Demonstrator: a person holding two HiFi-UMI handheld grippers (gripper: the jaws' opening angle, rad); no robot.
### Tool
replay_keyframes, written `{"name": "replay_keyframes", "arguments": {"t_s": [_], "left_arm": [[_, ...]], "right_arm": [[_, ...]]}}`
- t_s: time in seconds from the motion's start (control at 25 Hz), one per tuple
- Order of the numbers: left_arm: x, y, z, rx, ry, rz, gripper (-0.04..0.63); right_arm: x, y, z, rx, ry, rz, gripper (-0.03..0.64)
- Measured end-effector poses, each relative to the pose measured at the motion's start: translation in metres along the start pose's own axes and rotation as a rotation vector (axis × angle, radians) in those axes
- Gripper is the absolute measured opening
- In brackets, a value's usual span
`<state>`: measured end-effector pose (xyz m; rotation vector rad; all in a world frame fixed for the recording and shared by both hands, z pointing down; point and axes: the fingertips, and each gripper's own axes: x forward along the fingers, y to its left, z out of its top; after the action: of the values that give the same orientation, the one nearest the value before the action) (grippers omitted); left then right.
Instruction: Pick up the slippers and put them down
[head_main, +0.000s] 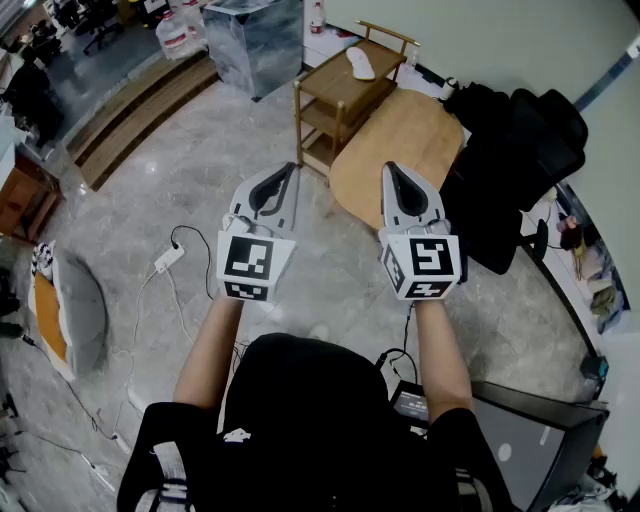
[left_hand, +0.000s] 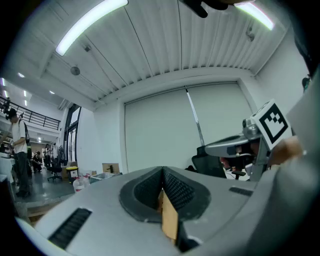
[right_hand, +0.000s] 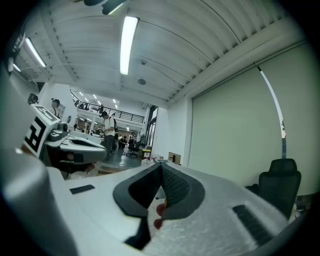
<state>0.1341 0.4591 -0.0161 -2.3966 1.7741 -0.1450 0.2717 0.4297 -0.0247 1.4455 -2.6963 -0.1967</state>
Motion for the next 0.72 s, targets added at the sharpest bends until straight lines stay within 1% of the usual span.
{"name": "replay_keyframes", "arguments": {"t_s": [0.28, 0.48, 0.72], "left_arm": [[0.001, -0.007, -0.002, -0.002, 0.002, -0.002, 0.003], [0.008, -0.007, -0.002, 0.018, 0.01, -0.003, 0.003], [0.024, 0.007, -0.009, 0.013, 0.013, 0.002, 0.003]], "right_arm": [[-0.003, -0.001, -0.006, 0.016, 0.004, 0.012, -0.012], [0.002, -0.007, -0.006, 0.022, 0.005, 0.019, -0.012], [0.021, -0.012, -0.007, 0.049, -0.002, 0.022, -0.012]]}}
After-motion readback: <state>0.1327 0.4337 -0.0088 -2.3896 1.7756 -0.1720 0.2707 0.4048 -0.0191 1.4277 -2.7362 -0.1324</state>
